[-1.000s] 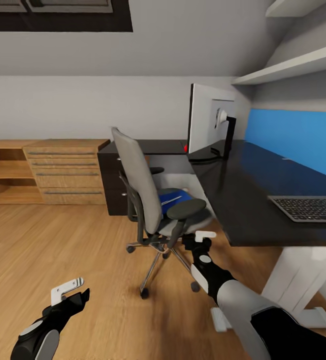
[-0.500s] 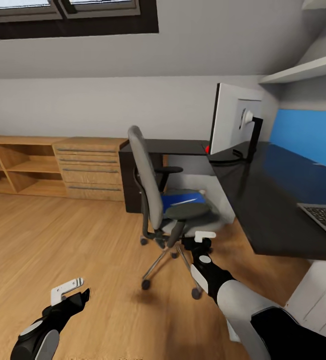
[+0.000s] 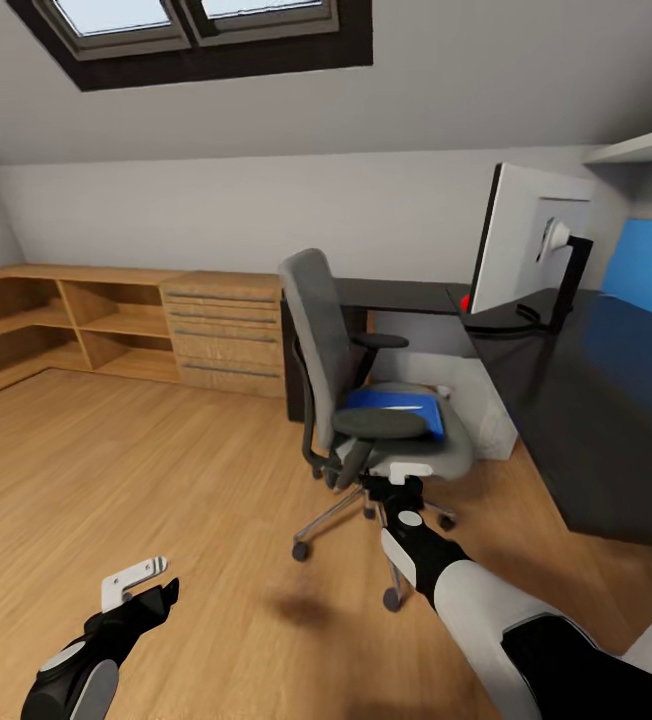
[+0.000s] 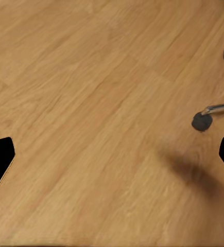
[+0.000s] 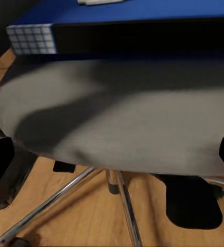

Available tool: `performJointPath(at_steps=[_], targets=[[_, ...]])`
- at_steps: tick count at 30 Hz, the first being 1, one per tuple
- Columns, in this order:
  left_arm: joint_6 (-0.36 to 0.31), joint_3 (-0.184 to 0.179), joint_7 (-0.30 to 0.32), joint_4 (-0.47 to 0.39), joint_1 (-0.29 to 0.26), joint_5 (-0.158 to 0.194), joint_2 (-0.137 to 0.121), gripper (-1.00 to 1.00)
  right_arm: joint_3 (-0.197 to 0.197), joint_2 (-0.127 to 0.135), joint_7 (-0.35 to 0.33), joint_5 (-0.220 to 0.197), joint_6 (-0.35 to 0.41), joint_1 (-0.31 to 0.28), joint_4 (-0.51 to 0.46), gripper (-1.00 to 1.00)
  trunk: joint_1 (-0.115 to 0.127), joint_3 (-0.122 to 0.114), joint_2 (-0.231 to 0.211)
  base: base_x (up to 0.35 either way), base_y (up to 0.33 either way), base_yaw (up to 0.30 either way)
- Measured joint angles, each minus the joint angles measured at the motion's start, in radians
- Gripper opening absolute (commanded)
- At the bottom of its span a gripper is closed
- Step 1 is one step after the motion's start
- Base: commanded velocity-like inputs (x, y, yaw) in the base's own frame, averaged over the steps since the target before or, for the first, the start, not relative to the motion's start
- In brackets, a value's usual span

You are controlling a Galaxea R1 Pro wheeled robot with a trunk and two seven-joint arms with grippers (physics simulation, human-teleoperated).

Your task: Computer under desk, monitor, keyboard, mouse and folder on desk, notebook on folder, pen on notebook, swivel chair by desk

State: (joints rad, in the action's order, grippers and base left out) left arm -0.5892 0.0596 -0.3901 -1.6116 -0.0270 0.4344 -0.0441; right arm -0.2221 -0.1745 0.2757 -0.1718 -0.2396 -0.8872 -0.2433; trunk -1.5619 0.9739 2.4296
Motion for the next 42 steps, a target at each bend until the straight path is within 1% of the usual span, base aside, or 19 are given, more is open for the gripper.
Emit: performJointPath(at_steps=[26, 35, 42], targets=[[0.000, -0.001, 0.000, 0.001, 0.000, 0.000, 0.000, 1.00, 0.000, 0.000, 0.001, -0.002, 0.002, 0.000, -0.002, 1.00, 0.000, 0.000, 0.000, 0.000, 0.000, 0.259], [0.000, -0.003, 0.000, 0.000, 0.000, 0.000, 0.000, 1.00, 0.002, 0.000, -0.002, -0.002, 0.002, 0.000, -0.002, 1.00, 0.000, 0.000, 0.000, 0.000, 0.000, 0.027], [0.001, -0.004, 0.000, 0.000, 0.000, 0.000, 0.000, 1.00, 0.002, 0.000, -0.001, -0.002, 0.001, 0.000, -0.003, 1.00, 0.000, -0.004, 0.000, -0.033, 0.000, -0.149]])
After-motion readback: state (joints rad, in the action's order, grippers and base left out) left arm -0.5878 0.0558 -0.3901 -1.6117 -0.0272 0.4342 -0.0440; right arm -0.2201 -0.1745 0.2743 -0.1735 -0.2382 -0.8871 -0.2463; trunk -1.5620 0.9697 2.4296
